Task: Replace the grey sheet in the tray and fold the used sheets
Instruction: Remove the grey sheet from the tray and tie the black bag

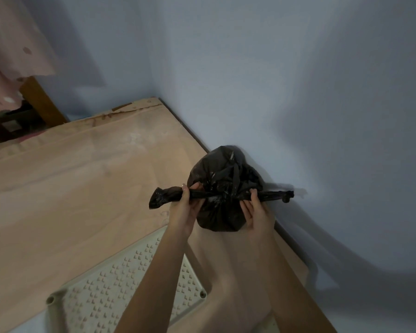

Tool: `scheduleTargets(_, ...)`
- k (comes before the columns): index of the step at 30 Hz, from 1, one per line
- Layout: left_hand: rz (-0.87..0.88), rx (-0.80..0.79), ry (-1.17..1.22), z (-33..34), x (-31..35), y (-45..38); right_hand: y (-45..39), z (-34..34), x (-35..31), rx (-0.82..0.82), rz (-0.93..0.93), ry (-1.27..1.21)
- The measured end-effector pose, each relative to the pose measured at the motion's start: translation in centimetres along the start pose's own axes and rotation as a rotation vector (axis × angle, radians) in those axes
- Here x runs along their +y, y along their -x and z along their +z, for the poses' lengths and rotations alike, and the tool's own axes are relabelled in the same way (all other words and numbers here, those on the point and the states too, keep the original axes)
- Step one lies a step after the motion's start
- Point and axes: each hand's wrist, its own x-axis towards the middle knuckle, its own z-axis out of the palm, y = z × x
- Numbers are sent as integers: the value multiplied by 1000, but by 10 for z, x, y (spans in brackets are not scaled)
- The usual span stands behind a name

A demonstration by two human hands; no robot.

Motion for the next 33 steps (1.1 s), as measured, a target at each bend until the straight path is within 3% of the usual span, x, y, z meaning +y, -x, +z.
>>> scheduleTargets(8, -23, 10, 122, -10, 23, -21, -12, -6, -21, 107, -63, -60)
scheduleTargets(14, -95, 27, 173, -11, 17, -16, -14, -12, -19, 124, 162, -206)
scheduleTargets(16, -90, 96, 104, -18, 18, -6, -4, -19, -14, 135, 236, -80)
scheduleTargets(19, -49, 494, -245, -39, 2, 16, 24, -34, 8, 164, 209, 239)
scheduleTargets(21, 183, 639, -656, -45, -14, 36, 41, -41, 24, 208, -22, 563)
scheduleTargets(24, 784, 405, -1361, -29, -32, 46, 47, -31, 29, 50, -663, 1173)
scheduleTargets(26, 808, 221, -1614, -12, -37, 34, 33, -17, 28, 2, -1016, 1456)
scheduleTargets(27, 731, 174, -1642, -6, -39, 26, 24, -10, 28, 29, -1025, 1510)
scheduleTargets(30, 494, 174, -1702, -1, -49, -7, -7, 6, 32, 129, -759, 1559)
scheduleTargets(33, 388, 158, -1697, -3, -59, -33, -36, 4, 45, 122, -646, 1569)
